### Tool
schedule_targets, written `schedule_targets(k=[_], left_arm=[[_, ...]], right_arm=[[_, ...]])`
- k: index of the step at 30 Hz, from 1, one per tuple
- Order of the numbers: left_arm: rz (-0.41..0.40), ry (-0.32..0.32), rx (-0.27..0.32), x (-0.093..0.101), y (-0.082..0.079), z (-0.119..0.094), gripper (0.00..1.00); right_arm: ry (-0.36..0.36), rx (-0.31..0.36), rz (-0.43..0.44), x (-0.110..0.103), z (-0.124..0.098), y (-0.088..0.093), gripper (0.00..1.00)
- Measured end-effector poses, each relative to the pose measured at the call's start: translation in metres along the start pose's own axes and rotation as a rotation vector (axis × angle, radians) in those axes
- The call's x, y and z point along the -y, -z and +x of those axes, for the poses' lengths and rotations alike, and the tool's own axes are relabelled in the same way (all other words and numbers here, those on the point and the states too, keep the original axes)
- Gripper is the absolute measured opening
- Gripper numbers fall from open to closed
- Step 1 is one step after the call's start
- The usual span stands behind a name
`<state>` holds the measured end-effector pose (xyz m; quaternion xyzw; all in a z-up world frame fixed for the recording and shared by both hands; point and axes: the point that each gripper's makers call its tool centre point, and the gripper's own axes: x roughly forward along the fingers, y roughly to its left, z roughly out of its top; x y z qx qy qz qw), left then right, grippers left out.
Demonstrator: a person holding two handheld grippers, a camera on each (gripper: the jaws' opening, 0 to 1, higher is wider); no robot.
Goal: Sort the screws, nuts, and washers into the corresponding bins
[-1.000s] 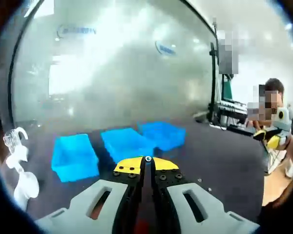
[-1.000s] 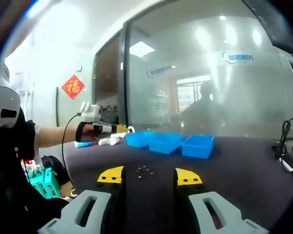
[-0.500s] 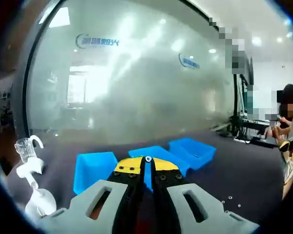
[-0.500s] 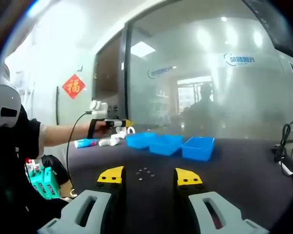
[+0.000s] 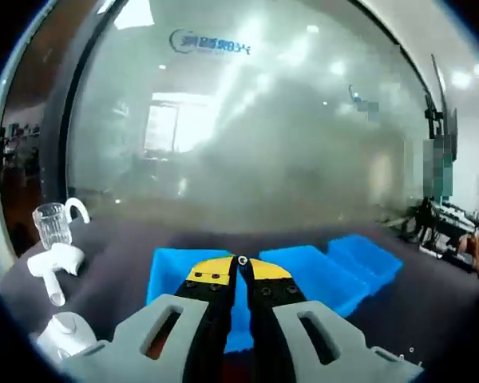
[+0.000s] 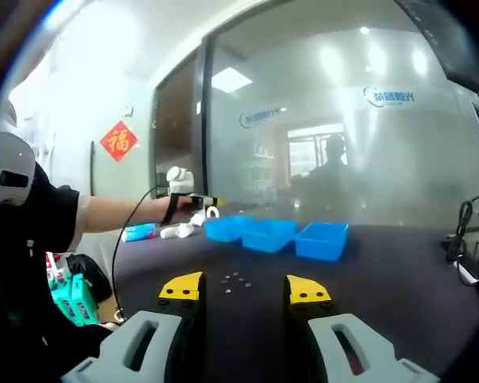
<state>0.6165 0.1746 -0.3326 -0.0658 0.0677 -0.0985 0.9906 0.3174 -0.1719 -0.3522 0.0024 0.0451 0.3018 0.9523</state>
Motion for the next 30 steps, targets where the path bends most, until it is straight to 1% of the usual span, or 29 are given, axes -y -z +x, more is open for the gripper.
schedule_targets(k=[2,5,9,11,12,13,15,16,18,20,22,25,29,30], left_arm=[[0.021,-0.015,-0.008,-0.003,0.001,0.005,0.06],[0.01,-0.034,-0.014,-0.009,0.003,0.009,0.06],[0.027,-0.042,-0.03,-0.011,0.007,0.012,0.06],[0.034,-0.036,-0.033,-0.01,0.007,0.011,0.07],[0.058,-0.029,-0.04,-0.008,0.009,0.011,0.1],[0.076,-0.03,-0.045,-0.008,0.01,0.011,0.17],[0.084,-0.019,-0.05,-0.005,0.011,0.009,0.34],[0.088,-0.014,-0.055,-0.003,0.012,0.008,0.37],[0.107,-0.013,-0.054,-0.001,0.012,0.004,0.38],[0.12,0.008,-0.053,0.004,0.012,0.0,0.4],[0.116,0.03,-0.053,0.01,0.012,-0.006,0.42],[0.11,0.085,-0.048,0.026,0.015,-0.019,0.43],[0.136,0.179,-0.052,0.052,0.023,-0.041,0.45],[0.142,0.206,-0.065,0.059,0.028,-0.048,0.46]], right_arm=[[0.004,0.0,0.002,0.001,-0.001,0.0,0.34],[0.004,0.001,0.003,0.0,-0.001,0.0,0.34],[0.002,0.0,0.002,0.0,-0.002,0.0,0.34],[0.002,0.002,0.004,0.0,-0.001,0.0,0.34],[0.001,0.003,0.004,-0.001,-0.001,-0.001,0.34],[0.0,0.002,0.003,-0.001,-0.001,-0.001,0.34],[-0.002,0.001,0.0,-0.002,-0.002,-0.001,0.34],[-0.003,0.002,0.0,-0.003,-0.002,-0.001,0.34],[-0.006,0.003,0.002,-0.004,-0.002,-0.001,0.34],[-0.007,0.002,0.0,-0.004,-0.001,0.0,0.34],[-0.008,0.003,0.002,-0.005,-0.001,0.0,0.34],[-0.009,0.006,0.004,-0.005,0.0,-0.001,0.34],[-0.012,0.009,0.005,-0.005,0.001,-0.001,0.34],[-0.012,0.009,0.004,-0.006,0.001,-0.001,0.34]])
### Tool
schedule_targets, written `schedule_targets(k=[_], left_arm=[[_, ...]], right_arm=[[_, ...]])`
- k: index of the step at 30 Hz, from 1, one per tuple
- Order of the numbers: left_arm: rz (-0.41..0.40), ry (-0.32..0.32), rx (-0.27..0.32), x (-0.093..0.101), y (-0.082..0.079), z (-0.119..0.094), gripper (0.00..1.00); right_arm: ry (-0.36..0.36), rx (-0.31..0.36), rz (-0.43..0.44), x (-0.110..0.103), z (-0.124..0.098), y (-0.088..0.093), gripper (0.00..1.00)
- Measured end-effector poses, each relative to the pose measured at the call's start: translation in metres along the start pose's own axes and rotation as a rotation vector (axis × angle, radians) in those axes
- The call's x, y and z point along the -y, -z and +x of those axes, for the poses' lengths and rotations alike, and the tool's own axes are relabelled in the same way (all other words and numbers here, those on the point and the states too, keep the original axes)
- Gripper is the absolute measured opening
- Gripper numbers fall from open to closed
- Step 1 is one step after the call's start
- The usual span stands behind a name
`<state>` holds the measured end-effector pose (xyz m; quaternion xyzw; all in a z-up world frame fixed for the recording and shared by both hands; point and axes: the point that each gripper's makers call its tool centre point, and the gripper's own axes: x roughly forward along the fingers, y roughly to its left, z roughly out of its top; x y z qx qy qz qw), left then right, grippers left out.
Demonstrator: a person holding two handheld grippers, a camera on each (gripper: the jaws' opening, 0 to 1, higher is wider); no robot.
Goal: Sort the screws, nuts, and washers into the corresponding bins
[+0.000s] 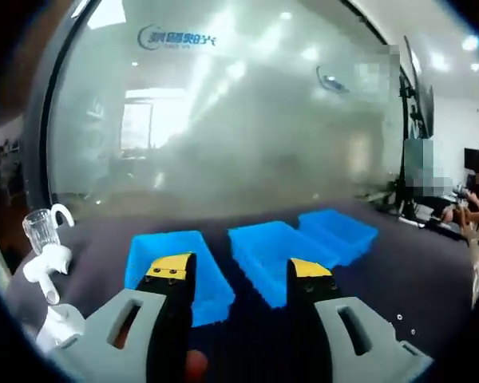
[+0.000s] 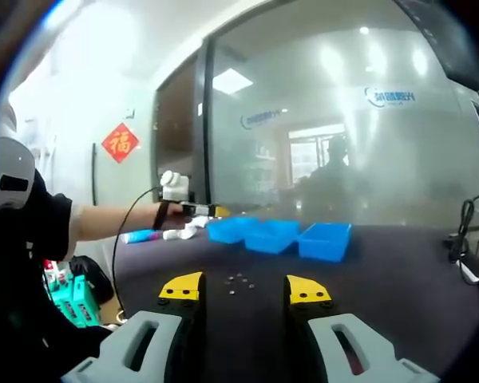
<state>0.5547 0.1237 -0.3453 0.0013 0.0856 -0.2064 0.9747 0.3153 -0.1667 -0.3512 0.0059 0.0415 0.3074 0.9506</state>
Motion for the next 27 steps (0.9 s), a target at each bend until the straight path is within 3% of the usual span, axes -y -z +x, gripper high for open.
schedule_targets(k=[3,6,10,13,18,27], left_arm=[[0.052,0.033,-0.002,0.017,0.007,-0.016,0.45],[0.032,0.094,0.012,0.04,0.012,-0.036,0.46],[0.041,0.129,0.041,0.059,0.014,-0.062,0.45],[0.035,0.204,0.08,0.082,0.012,-0.085,0.45],[0.039,0.277,0.094,0.112,0.02,-0.122,0.45],[0.062,0.33,0.118,0.121,0.025,-0.166,0.45]], right_arm=[[0.0,0.0,0.002,0.0,0.0,0.001,0.34],[0.0,0.001,0.001,0.0,0.0,0.002,0.34],[-0.006,0.006,-0.002,-0.003,-0.001,0.0,0.34],[-0.007,0.008,-0.002,-0.004,-0.001,-0.001,0.34],[-0.004,0.015,-0.002,-0.003,-0.003,-0.003,0.34],[-0.007,0.016,-0.002,-0.004,-0.004,-0.002,0.34]])
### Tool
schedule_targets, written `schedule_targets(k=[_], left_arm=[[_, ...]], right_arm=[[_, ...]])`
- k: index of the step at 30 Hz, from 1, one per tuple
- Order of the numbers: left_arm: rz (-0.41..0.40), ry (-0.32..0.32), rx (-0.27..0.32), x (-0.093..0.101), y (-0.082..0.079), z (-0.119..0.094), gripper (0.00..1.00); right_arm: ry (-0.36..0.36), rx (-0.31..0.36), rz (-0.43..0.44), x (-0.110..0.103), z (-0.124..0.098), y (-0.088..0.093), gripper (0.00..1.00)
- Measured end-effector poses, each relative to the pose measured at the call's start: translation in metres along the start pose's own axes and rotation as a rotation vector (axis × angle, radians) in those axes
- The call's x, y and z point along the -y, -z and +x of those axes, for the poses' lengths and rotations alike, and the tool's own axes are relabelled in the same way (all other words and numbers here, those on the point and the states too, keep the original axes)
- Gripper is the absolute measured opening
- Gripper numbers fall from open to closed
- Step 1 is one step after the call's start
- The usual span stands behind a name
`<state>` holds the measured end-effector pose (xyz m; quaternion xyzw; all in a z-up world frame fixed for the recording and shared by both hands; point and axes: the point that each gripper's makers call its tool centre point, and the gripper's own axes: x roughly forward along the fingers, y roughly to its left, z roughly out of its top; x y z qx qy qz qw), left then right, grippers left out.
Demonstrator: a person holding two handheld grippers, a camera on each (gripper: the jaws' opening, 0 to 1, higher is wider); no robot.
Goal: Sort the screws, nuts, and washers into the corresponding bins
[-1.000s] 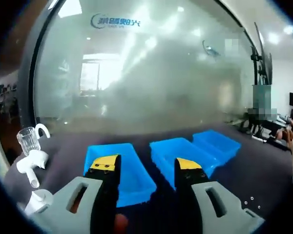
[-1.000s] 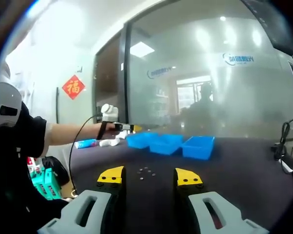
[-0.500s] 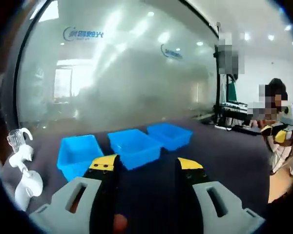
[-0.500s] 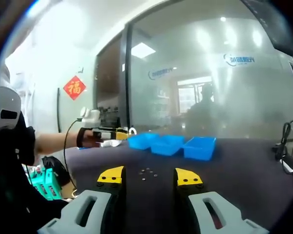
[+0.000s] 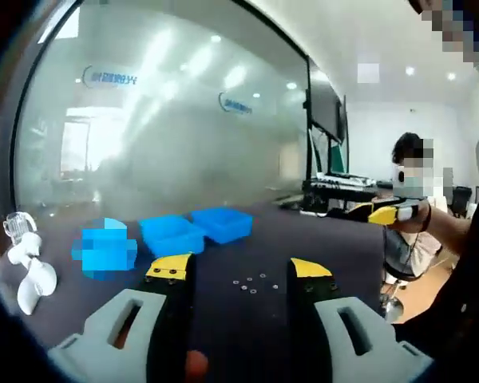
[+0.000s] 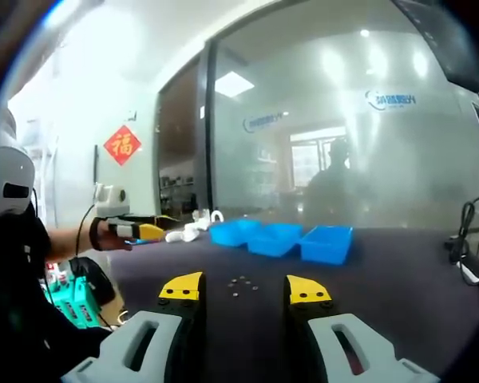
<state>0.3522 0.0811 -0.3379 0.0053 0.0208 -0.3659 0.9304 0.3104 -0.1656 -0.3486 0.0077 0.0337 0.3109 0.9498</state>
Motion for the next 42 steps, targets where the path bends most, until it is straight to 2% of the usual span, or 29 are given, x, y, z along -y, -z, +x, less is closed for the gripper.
schedule_targets(k=[3,6,9,11,15,26,33,40,42], left_arm=[[0.017,0.041,0.0,0.012,0.0,-0.011,0.45],[0.024,0.055,-0.009,0.015,0.001,-0.014,0.45],[0.026,0.071,-0.029,0.015,0.005,-0.013,0.45],[0.004,0.073,-0.071,0.012,0.013,-0.01,0.45],[-0.016,0.094,-0.122,0.011,0.021,-0.002,0.45],[-0.028,0.147,-0.198,0.013,0.022,0.027,0.45],[-0.026,0.174,-0.292,0.01,0.032,0.046,0.45],[-0.011,0.225,-0.383,0.027,0.036,0.063,0.45],[-0.046,0.247,-0.405,0.033,0.033,0.069,0.45]], right_arm=[[0.0,-0.002,-0.001,0.0,0.0,0.001,0.34],[-0.001,-0.004,-0.002,-0.001,0.001,0.001,0.34],[-0.003,-0.003,-0.003,-0.003,0.002,0.0,0.34],[-0.004,-0.003,-0.004,-0.004,0.003,0.0,0.34],[0.0,-0.003,-0.001,-0.004,0.003,0.001,0.34],[0.019,-0.012,-0.001,0.003,-0.004,0.005,0.34],[0.029,-0.012,0.0,0.005,-0.009,0.005,0.34],[0.033,-0.016,0.007,0.008,-0.012,0.008,0.34],[0.029,-0.02,0.005,0.007,-0.012,0.009,0.34]])
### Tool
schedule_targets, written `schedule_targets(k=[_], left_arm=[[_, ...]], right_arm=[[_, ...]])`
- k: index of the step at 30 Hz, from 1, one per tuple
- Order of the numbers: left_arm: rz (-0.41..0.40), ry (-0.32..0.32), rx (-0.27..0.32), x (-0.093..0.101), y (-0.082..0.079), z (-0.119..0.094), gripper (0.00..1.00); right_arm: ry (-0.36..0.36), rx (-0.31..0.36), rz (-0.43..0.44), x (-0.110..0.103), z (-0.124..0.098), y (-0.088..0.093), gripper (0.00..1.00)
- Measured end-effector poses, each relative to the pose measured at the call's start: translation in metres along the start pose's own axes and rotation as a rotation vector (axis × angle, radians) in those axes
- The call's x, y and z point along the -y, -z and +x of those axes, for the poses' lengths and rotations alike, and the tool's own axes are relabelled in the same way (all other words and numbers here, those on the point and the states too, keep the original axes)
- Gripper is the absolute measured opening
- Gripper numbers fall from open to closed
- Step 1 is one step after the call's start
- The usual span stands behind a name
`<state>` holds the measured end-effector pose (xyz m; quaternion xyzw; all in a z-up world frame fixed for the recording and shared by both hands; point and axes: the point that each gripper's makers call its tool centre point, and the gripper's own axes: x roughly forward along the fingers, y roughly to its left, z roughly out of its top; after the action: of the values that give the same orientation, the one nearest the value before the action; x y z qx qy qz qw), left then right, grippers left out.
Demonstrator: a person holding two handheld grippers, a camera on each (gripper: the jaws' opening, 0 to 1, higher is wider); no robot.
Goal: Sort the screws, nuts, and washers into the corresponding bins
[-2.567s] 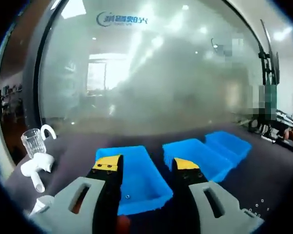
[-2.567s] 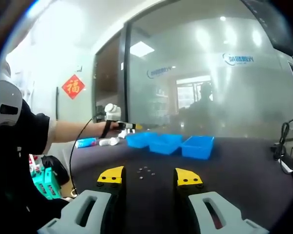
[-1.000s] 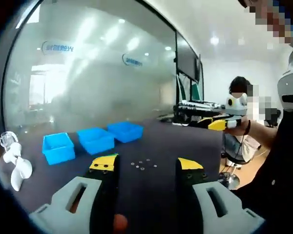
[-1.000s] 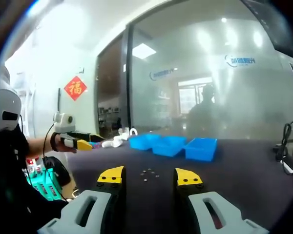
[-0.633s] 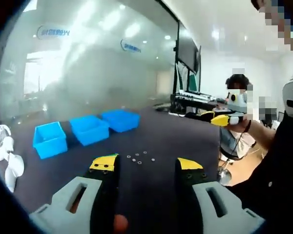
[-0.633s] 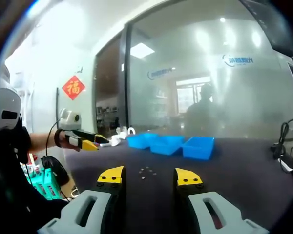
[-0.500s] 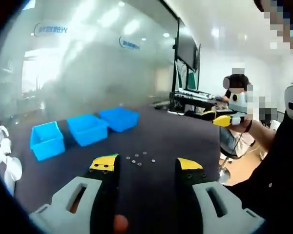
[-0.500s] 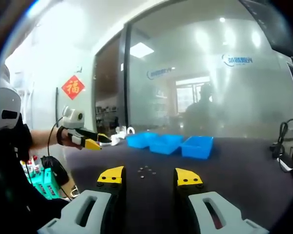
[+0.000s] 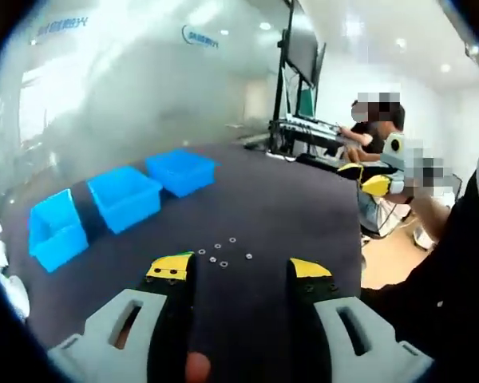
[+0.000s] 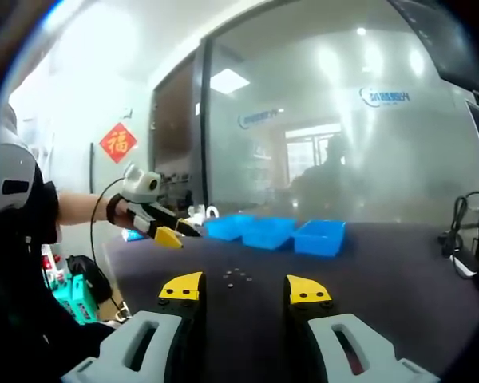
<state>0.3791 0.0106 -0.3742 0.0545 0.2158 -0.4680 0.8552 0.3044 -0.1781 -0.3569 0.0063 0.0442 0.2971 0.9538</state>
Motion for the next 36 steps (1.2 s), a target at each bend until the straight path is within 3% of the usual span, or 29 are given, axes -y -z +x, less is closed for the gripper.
schedule_targets(k=[2,4,9,15,28,36], left_arm=[[-0.001,0.017,-0.034,0.006,-0.003,0.008,0.45],[0.053,0.011,-0.079,0.006,-0.001,0.014,0.45],[0.026,0.044,-0.123,0.011,-0.005,0.031,0.45],[0.058,0.093,-0.219,0.023,0.004,0.045,0.42],[0.037,0.088,-0.435,0.019,0.03,0.064,0.39],[0.037,0.069,-0.483,0.018,0.038,0.079,0.34]], right_arm=[[-0.003,-0.003,-0.001,0.0,0.0,0.001,0.34],[-0.003,-0.003,0.0,0.0,0.0,0.001,0.34],[-0.002,0.0,0.008,0.001,0.001,0.002,0.34],[0.006,-0.001,0.013,0.005,0.0,0.004,0.34],[0.029,0.011,0.04,0.013,-0.004,0.009,0.34],[0.027,0.012,0.053,0.015,-0.002,0.012,0.34]])
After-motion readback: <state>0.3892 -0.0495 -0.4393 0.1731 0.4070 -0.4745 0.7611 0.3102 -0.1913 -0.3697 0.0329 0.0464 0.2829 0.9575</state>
